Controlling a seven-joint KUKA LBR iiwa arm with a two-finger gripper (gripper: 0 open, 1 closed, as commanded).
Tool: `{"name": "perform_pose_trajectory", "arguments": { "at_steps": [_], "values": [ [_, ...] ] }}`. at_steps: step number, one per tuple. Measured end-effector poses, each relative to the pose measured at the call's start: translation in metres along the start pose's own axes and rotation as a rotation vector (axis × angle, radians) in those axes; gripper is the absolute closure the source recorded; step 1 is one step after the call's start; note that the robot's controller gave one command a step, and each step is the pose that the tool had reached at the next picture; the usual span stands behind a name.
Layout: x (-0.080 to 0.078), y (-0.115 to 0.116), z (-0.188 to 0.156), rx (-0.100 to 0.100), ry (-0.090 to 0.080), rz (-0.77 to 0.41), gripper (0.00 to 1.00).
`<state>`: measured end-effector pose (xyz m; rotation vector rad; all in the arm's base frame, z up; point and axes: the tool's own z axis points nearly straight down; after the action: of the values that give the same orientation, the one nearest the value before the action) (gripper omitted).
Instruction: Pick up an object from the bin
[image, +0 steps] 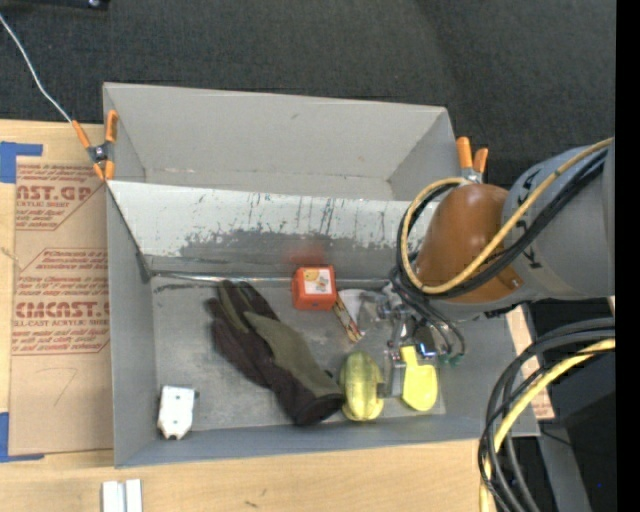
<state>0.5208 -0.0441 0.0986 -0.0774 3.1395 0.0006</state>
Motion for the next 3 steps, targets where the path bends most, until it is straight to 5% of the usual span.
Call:
{"name": "perform_pose_trajectory", "arguments": {
  "at_steps": [1,2,3],
  "values": [
    [0.017,0.014,0.01,-0.001,0.002,-0.159,0.0],
    [0.025,0.057,0.026,0.001,-0.004,-0.338,1.0],
    [0.025,0.057,0.026,0.001,-0.004,-0.339,1.0]
  ]
}}
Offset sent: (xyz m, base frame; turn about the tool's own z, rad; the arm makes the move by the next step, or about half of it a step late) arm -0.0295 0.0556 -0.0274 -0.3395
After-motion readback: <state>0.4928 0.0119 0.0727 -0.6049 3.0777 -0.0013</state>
